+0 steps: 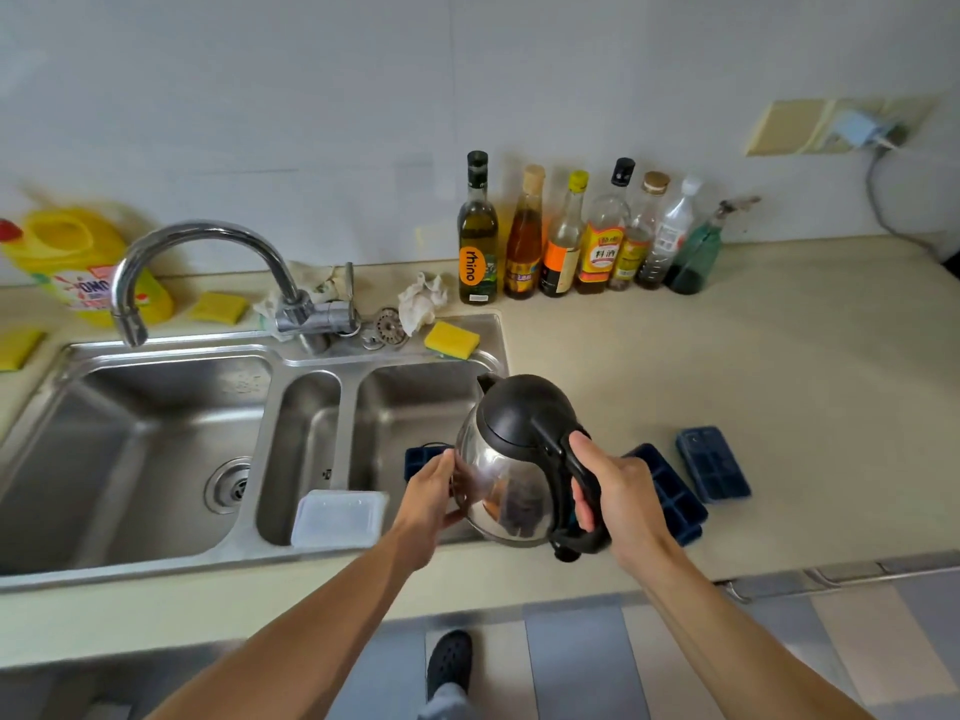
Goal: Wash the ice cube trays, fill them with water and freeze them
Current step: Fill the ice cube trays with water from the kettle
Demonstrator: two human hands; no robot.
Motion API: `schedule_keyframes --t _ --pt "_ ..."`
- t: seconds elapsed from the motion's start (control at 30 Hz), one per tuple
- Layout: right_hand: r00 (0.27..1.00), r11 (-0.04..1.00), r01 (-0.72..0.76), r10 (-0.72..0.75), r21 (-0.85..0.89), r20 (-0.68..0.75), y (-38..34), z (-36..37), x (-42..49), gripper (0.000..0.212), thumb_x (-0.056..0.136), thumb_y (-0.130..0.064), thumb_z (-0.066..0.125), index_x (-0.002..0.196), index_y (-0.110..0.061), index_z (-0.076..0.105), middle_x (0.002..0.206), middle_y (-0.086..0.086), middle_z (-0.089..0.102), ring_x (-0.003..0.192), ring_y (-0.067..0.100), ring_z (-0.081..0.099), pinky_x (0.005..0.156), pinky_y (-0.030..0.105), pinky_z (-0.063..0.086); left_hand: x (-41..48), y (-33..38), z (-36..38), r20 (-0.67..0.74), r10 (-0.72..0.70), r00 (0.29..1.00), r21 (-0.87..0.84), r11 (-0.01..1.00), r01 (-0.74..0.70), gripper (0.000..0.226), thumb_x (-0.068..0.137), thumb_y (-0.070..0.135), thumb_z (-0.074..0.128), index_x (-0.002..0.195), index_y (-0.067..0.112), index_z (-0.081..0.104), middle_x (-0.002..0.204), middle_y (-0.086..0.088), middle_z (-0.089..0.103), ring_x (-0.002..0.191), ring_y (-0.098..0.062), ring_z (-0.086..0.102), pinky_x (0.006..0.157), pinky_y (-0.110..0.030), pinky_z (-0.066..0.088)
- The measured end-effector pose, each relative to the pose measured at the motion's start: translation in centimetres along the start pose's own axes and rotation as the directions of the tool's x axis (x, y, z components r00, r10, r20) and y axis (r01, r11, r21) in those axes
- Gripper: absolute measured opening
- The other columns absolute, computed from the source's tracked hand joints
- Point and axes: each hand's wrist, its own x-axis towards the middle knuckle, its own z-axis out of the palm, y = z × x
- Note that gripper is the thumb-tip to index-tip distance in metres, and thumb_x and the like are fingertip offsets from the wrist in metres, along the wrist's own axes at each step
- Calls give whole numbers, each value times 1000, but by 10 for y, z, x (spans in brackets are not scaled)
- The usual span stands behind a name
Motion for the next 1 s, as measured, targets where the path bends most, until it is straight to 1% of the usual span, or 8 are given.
schedule_keyframes --t 0.13,0.2,0.4,0.53,0.73,0.83,0.93,1.0 --pt "998 999 -18 20 -35 60 -4 4 1 57 72 -69 65 52 -16 63 51 7 54 44 19 47 53 32 43 -5 -10 -8 -27 5 1000 -11 1000 -5 32 104 33 48 85 18 69 109 -17 69 107 -32 62 81 -43 56" --pt "997 998 -23 27 -59 76 -6 7 4 57 68 -71 66 52 -17 64 52 7 55 44 18 47 51 31 42 -5 -12 -13 -22 1 1000 -29 1000 -1 28 103 29 50 85 19 69 113 -20 68 108 -34 61 80 -43 55" --pt "994 992 -33 45 -118 96 -10 16 13 57 67 -71 68 51 -16 63 52 6 55 43 19 47 51 30 41 -4 -21 -22 -49 -28 998 -125 992 21 30 105 34 46 103 16 70 114 -18 68 104 -32 63 78 -41 55" --pt "992 989 -44 60 -138 113 -14 23 15 57 67 -69 68 50 -15 61 49 4 53 43 19 46 50 29 41 -5 -23 -26 -58 -20 998 -110 994 13 34 105 29 44 90 17 71 106 -18 71 93 -29 63 74 -39 57" --pt "992 991 -34 50 -132 119 -18 30 18 52 92 -47 68 52 -14 63 53 7 54 44 20 45 53 31 40 -9 -25 -31 -29 -3 1000 -80 997 1 30 101 22 43 83 16 66 100 -17 68 87 -27 60 70 -35 56" --pt "991 988 -29 49 -154 128 -19 33 17 53 89 -51 69 53 -13 62 53 8 53 45 21 45 53 33 40 -9 -25 -33 -40 -13 999 -84 996 9 30 101 23 44 83 18 67 98 -15 68 87 -27 60 68 -34 55" --pt "991 986 -38 59 -163 124 -22 36 16 53 77 -59 68 53 -13 62 54 9 54 45 20 46 51 31 40 -7 -25 -35 -40 -19 999 -82 997 16 29 102 23 43 87 16 68 100 -15 67 89 -27 60 70 -35 55" --pt "991 986 -41 60 -159 117 -23 38 17 53 80 -57 69 53 -12 62 54 9 54 45 20 45 51 32 40 -7 -25 -35 -36 -22 999 -79 997 19 28 102 22 44 90 15 68 99 -15 67 89 -27 60 71 -35 55"
